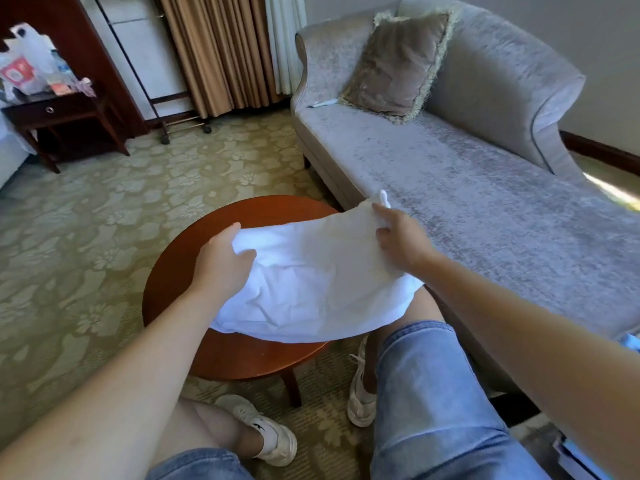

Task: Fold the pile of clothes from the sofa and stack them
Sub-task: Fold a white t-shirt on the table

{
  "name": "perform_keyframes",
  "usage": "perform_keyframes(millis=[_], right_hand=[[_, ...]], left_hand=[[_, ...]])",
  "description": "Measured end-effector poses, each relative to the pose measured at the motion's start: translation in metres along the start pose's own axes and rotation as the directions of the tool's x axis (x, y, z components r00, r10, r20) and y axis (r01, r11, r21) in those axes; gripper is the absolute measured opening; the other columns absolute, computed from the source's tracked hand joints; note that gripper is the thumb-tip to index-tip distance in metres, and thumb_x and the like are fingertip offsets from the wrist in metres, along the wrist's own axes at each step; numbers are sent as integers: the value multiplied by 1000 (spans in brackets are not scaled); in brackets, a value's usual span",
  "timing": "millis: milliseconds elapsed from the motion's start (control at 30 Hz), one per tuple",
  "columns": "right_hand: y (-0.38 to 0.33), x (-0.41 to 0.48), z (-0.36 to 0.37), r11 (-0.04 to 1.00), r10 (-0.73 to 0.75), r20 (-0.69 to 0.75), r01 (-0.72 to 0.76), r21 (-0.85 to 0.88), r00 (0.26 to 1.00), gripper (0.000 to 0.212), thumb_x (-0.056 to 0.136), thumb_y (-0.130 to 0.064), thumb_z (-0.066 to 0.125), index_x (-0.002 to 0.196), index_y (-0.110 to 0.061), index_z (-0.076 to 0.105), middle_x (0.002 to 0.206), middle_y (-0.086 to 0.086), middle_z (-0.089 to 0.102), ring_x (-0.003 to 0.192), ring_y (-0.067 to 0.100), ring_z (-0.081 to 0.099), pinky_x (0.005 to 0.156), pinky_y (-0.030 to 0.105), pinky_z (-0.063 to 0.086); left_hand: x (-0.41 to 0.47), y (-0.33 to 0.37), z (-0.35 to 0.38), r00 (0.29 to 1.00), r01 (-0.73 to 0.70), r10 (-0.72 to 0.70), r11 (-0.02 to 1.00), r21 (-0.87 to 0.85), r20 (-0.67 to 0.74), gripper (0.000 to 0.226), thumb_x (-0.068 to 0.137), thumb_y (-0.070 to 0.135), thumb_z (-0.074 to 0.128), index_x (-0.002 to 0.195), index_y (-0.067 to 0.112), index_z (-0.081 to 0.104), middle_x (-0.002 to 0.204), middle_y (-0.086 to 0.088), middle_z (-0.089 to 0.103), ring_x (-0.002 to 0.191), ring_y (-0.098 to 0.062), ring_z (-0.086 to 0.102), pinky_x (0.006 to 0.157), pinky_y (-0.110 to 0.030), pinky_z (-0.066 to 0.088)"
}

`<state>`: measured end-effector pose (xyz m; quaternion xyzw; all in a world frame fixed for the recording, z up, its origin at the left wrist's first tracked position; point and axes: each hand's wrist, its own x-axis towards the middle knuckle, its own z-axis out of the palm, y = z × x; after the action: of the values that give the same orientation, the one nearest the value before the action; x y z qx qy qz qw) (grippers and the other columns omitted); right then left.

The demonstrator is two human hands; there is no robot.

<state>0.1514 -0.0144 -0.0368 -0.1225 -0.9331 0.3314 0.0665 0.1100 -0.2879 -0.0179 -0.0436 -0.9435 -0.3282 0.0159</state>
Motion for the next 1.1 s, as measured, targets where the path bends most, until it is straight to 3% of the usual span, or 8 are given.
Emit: perform_keyframes(millis=[267, 400, 567, 667, 800, 900, 1033, 1100], right_hand=[[44, -44, -70, 996, 89, -191, -94, -14, 978, 54, 96, -8, 42, 149, -18, 36, 147, 14, 44, 130, 32, 44, 92, 29, 35], [65, -73, -100, 986, 166, -226, -164, 30, 960, 57, 97, -7, 42, 151, -19, 31, 148, 13, 41, 130, 32, 42, 87, 27, 31], [94, -111, -129, 950, 300, -271, -260, 172, 915, 65, 93, -5, 47, 152, -26, 27, 149, 10, 41, 125, 31, 48, 92, 31, 39], [108, -121, -142, 912, 378, -271, -305, 275, 885, 66, 93, -2, 47, 152, -26, 27, 147, 9, 41, 116, 25, 51, 86, 26, 37], [113, -108, -147, 892, 432, -292, -356, 280, 853, 65, 94, -3, 46, 152, -26, 26, 145, 12, 43, 104, 24, 51, 82, 29, 40], [110, -80, -140, 888, 449, -300, -385, 250, 842, 64, 95, -5, 46, 152, -25, 27, 149, 11, 40, 108, 27, 53, 83, 32, 43], [98, -30, -122, 889, 456, -307, -410, 205, 835, 63, 96, -5, 43, 153, -27, 25, 149, 9, 38, 93, 21, 56, 66, 28, 45], [92, -4, -112, 885, 464, -312, -423, 194, 829, 63, 96, -5, 42, 153, -28, 25, 150, 8, 38, 97, 21, 55, 71, 29, 45]], left_hand=[[-2, 70, 17, 985, -148, 153, 986, -71, 77, 65, 93, 18, 61, 151, 14, 31, 156, -2, 32, 144, -20, 28, 110, -28, 25], [-10, 106, 39, 956, -221, 237, 970, -107, 173, 71, 92, 19, 62, 153, 16, 25, 159, -1, 24, 147, -18, 21, 113, -29, 21], [-22, 151, 70, 899, -291, 325, 944, -153, 295, 77, 91, 16, 64, 154, 13, 19, 161, -2, 16, 148, -17, 16, 113, -26, 18], [-24, 174, 84, 860, -322, 367, 929, -182, 353, 78, 92, 15, 63, 154, 11, 17, 162, -3, 13, 148, -16, 14, 112, -25, 17], [-6, 187, 98, 851, -293, 361, 929, -225, 381, 78, 92, 15, 63, 155, 11, 17, 162, -2, 14, 148, -16, 14, 113, -25, 17], [19, 180, 111, 854, -244, 336, 933, -265, 398, 79, 92, 14, 63, 155, 11, 15, 162, -2, 12, 148, -15, 12, 112, -22, 15], [58, 158, 122, 873, -167, 295, 929, -331, 387, 77, 93, 12, 60, 155, 11, 14, 162, 3, 10, 147, -11, 12, 98, -12, 14], [81, 147, 125, 881, -133, 275, 926, -354, 386, 76, 93, 11, 59, 155, 10, 14, 161, 4, 12, 146, -10, 15, 92, -9, 14]])
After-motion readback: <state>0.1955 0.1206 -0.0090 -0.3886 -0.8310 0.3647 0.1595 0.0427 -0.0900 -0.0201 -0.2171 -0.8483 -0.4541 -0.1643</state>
